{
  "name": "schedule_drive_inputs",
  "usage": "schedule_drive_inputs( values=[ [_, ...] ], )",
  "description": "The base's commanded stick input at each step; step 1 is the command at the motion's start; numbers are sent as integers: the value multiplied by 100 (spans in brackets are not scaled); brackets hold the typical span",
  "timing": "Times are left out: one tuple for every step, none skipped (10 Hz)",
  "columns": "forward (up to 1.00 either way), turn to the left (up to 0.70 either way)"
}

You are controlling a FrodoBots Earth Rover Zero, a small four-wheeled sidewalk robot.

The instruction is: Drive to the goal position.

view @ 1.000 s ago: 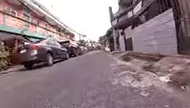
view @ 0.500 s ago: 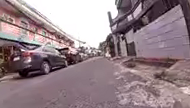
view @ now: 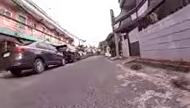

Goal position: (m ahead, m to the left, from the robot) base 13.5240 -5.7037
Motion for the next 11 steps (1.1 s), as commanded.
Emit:
schedule_drive_inputs(
  values=[
    [100, 0],
    [100, 0],
    [100, 0],
    [100, 0],
    [100, 0],
    [100, 0],
    [100, 0],
    [100, 0],
    [100, 0],
    [100, -22],
    [100, -40]
  ],
)
